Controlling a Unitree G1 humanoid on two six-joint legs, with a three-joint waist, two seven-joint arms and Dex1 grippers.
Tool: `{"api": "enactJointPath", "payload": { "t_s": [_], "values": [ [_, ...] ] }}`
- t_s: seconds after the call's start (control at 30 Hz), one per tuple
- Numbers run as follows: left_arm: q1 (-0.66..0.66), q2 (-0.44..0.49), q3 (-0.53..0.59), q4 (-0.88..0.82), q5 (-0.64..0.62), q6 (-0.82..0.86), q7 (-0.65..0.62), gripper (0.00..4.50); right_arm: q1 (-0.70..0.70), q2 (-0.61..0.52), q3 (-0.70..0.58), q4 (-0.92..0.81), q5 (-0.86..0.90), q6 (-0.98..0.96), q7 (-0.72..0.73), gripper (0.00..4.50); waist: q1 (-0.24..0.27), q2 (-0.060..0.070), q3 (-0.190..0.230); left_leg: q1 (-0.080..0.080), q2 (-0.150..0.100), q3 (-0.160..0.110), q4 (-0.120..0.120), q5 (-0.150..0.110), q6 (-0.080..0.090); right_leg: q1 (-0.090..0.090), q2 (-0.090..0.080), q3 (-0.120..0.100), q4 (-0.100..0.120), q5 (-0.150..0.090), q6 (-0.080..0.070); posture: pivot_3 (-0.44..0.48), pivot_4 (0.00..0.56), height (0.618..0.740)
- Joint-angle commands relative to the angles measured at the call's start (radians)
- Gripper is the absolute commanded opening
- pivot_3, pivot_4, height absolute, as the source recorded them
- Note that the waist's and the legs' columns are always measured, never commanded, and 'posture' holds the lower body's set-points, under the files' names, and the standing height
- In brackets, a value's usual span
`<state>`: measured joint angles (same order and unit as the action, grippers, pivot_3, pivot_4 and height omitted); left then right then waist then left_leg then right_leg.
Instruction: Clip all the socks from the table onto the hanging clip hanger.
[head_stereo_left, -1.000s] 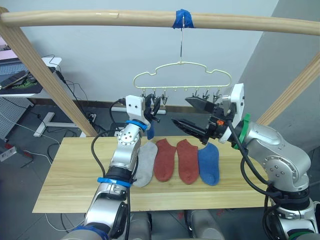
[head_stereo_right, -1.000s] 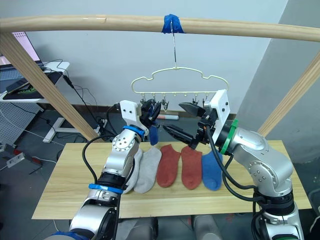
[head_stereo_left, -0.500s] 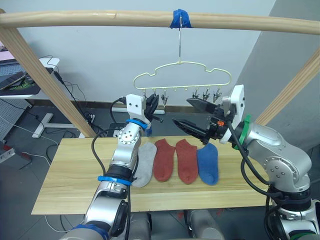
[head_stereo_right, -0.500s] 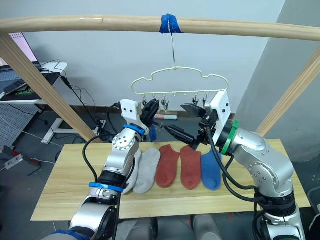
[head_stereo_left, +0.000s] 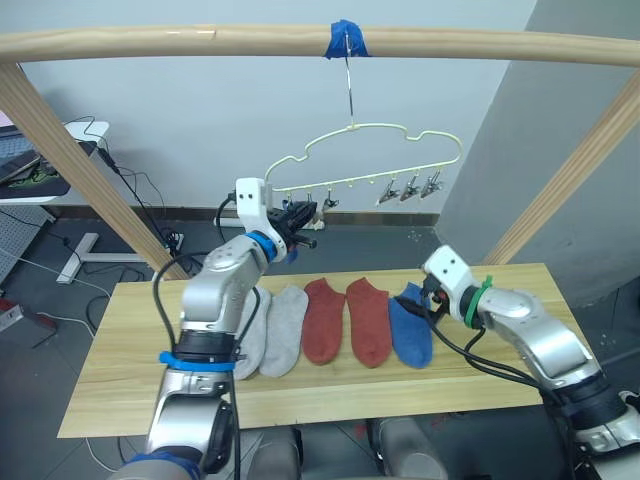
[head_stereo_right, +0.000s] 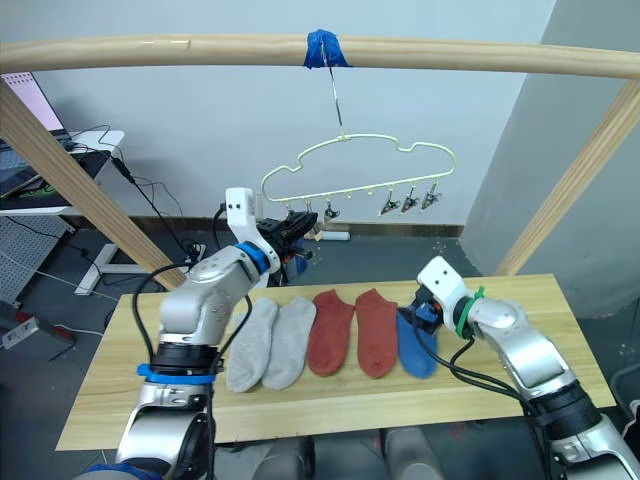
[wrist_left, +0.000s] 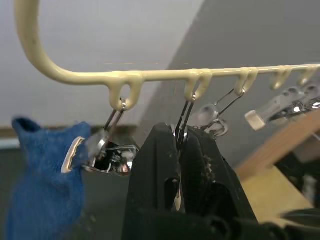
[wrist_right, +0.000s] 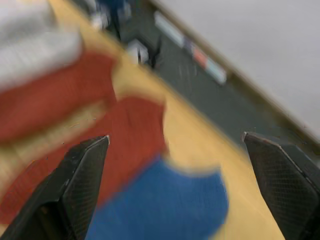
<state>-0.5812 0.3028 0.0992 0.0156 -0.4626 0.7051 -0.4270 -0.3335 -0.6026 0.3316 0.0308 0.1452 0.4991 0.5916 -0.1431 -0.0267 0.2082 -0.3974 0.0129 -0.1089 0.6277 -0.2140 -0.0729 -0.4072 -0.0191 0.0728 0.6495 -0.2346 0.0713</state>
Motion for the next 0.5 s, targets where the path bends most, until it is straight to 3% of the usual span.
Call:
{"api": "enactJointPath", "payload": {
  "t_s": [0.03, 0.17, 0.37, 0.5],
  "values": [
    [0.006, 0.035, 0.036, -0.068, -0.076, 0.154, -0.008, 0.08, -0.056, 0.03, 0.021, 0.1, -0.052, -0.079, 0.051, 4.5, -0.003, 0.0, 0.0, 0.0, 0.0, 0.0, 0.0, 0.0, 0.0, 0.0, 0.0, 0.0, 0.0, 0.0, 0.0, -0.14, 0.177, 0.74],
    [0.006, 0.047, 0.055, -0.11, -0.125, 0.235, -0.004, 0.08, -0.087, 0.07, 0.024, 0.258, -0.112, -0.143, 0.047, 4.5, 0.002, 0.0, 0.0, 0.0, 0.0, 0.0, 0.0, 0.0, 0.0, 0.0, 0.0, 0.0, 0.0, 0.0, 0.0, -0.116, 0.176, 0.74],
    [0.018, 0.043, 0.079, -0.154, -0.185, 0.309, 0.013, 0.08, -0.109, 0.117, 0.004, 0.342, -0.131, -0.168, 0.067, 4.5, 0.005, 0.0, 0.0, 0.0, 0.0, 0.0, 0.0, 0.0, 0.0, 0.0, 0.0, 0.0, 0.0, 0.0, 0.0, -0.11, 0.175, 0.74],
    [0.02, -0.003, 0.185, -0.177, -0.334, 0.443, 0.052, 0.08, -0.122, 0.152, 0.002, 0.466, -0.167, -0.219, 0.038, 4.5, 0.005, 0.0, 0.0, 0.0, 0.0, 0.0, 0.0, 0.0, 0.0, 0.001, 0.0, 0.0, 0.0, 0.0, 0.0, -0.095, 0.171, 0.74]
  ]
}}
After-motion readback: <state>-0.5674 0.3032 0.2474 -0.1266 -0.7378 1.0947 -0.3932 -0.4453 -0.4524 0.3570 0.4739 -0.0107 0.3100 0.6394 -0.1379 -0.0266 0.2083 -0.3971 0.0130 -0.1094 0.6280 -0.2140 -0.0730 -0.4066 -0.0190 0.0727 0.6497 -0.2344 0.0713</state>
